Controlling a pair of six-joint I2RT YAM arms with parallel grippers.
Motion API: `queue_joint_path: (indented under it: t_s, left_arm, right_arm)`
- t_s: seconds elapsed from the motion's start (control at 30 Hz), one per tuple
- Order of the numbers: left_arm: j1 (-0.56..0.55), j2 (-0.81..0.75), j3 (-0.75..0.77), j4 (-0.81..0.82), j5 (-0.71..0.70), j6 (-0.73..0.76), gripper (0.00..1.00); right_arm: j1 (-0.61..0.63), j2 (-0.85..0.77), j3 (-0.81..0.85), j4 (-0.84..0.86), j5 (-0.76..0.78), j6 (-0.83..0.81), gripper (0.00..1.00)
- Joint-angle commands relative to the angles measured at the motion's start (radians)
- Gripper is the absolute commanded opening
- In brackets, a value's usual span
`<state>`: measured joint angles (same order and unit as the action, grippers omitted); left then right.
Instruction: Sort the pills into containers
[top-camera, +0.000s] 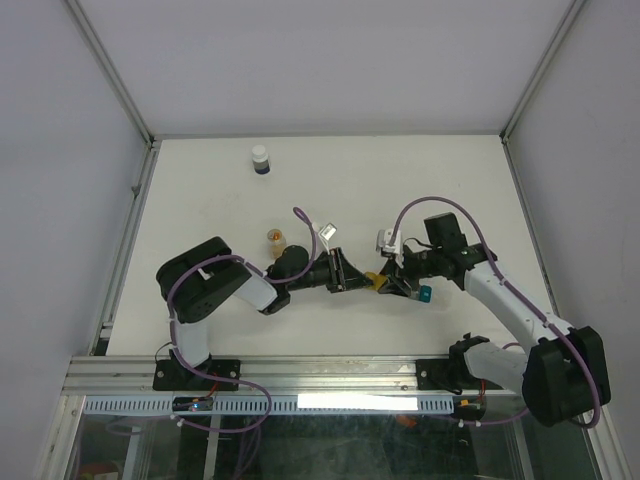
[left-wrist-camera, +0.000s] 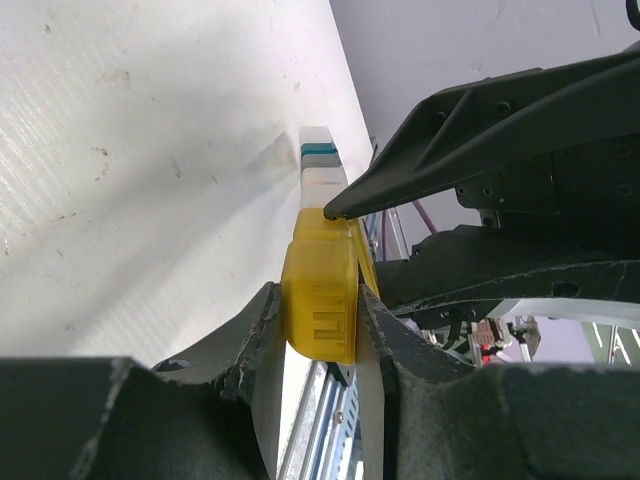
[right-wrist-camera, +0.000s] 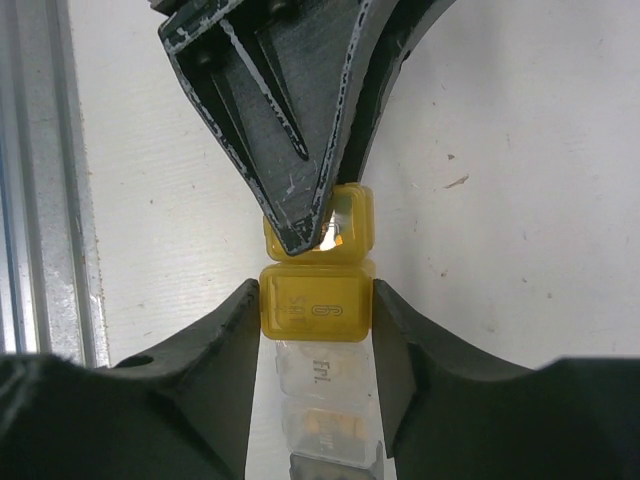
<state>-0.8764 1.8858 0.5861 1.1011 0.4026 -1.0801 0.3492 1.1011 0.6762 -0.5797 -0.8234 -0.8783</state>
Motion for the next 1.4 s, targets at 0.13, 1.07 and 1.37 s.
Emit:
queue_joint_path:
  t_s: [0.13, 1.07, 1.37]
  left_arm:
    - [-0.014, -0.074, -0.041, -0.07, -0.016, 0.05, 0.0]
    - [-0.047, -0.158, -0.043, -0.124, -0.065, 0.029, 0.0]
    - [-0.05, -0.172, -0.048, -0.121, -0.061, 0.029, 0.0]
  right_arm:
    - [-0.048, -0.055, 0.064, 0.112, 0.056, 0.127, 0.54]
    - [0.138, -0.128, -0.062, 0.113, 0.141, -0.067, 0.87]
    - [0.19, -0.098, -0.07, 0.17, 0.245, -0.036, 0.87]
